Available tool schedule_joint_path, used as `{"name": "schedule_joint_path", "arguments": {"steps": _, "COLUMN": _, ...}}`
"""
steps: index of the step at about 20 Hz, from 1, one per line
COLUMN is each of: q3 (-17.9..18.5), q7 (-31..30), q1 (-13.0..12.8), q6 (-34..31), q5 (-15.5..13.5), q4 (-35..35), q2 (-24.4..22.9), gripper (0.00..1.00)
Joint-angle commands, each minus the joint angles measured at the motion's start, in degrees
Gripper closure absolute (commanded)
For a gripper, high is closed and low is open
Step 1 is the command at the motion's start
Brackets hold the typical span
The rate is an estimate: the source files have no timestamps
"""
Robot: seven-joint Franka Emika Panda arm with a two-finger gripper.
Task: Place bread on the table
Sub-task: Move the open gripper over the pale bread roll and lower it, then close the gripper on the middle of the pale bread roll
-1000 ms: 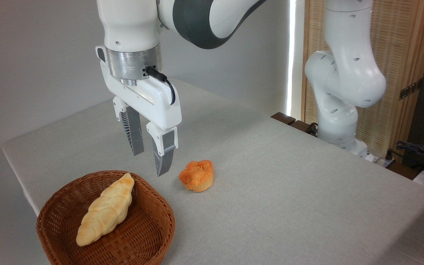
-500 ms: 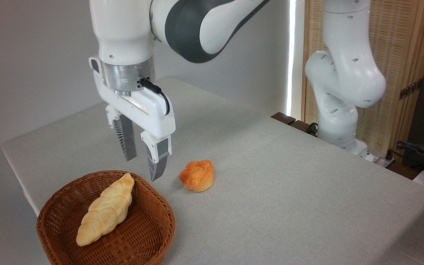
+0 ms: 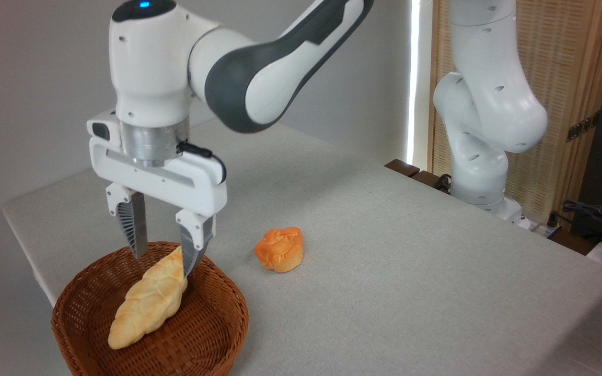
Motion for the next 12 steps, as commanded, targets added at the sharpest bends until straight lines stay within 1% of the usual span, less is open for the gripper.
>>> {"name": "schedule_joint_path", "arguments": {"steps": 1, "q3": -0.31, "q7": -0.35, "q1": -0.11, "q6": 3.79, "q5": -0.22, "q4": 0.27, "q2": 2.11, "gripper": 0.0}}
{"name": "schedule_joint_path", "arguments": {"steps": 2, "q3": -0.4, "q7": -0.35, "q1": -0.11, "q6": 4.76, "q5": 0.22, "q4": 0.27, "q2": 2.55, "gripper": 0.0}}
{"name": "schedule_joint_path", "arguments": {"steps": 4, "q3": -0.4, "q7": -0.35, "q1": -0.11, "q6": 5.29, "q5": 2.06, "q4": 0.27, "q2": 3.34, "gripper": 0.0}}
{"name": "schedule_joint_path", "arguments": {"steps": 7, "q3": -1.36, "q7": -0.35, "q1": -0.11, "q6": 7.22, "q5": 3.03, "q4": 0.27, "q2": 4.92, "gripper": 0.0}}
{"name": "schedule_joint_path", "arguments": {"steps": 9, "q3": -1.45, "q7": -0.35, "q1": -0.11, "q6": 7.49, "q5": 4.52, "q4": 0.27, "q2": 5.54, "gripper": 0.0}}
{"name": "schedule_joint_path", "arguments": {"steps": 12, "q3": -1.63, "q7": -0.43, "q1": -0.11, "q6": 8.55, "q5": 4.71, "q4": 0.27, "q2": 6.33, "gripper": 0.0}}
